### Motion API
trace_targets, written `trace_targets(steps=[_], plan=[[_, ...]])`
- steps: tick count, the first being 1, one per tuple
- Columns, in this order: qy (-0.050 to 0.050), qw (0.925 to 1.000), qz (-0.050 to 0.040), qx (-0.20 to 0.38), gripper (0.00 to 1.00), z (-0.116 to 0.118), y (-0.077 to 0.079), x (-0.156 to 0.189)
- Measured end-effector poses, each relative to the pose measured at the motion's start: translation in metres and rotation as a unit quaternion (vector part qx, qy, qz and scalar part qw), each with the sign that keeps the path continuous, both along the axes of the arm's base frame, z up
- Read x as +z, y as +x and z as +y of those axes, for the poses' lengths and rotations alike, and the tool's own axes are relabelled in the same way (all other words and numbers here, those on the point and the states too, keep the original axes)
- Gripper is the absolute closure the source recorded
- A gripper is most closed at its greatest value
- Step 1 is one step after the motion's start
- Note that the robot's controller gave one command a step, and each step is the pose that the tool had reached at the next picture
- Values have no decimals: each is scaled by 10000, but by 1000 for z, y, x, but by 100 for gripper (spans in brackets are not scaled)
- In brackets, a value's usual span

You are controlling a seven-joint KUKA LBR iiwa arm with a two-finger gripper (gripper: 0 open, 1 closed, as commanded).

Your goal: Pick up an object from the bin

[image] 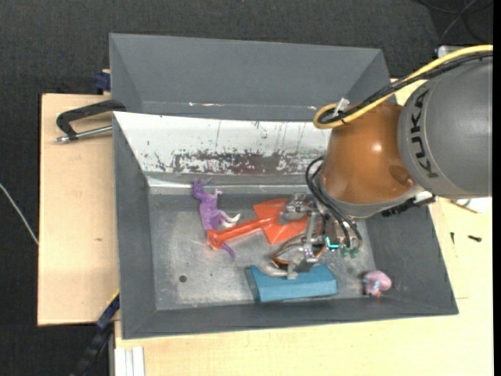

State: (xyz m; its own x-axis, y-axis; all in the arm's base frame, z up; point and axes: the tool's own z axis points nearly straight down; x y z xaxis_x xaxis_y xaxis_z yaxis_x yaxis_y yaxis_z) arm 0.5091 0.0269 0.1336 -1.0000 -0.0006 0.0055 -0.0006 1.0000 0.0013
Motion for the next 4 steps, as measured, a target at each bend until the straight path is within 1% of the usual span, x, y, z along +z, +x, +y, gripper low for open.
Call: trace_targets(steps=[1, 2, 3, 4], plan=[[1, 10000, -34, -3, 0, 0, 2, 3], [15, 9929, -21, -1187, 100, 10, 55, -55], [14, 9929, -21, -1185, 100, 10, 55, -55], [-5, 9919, -20, -1272, 100, 7, 49, -9]])
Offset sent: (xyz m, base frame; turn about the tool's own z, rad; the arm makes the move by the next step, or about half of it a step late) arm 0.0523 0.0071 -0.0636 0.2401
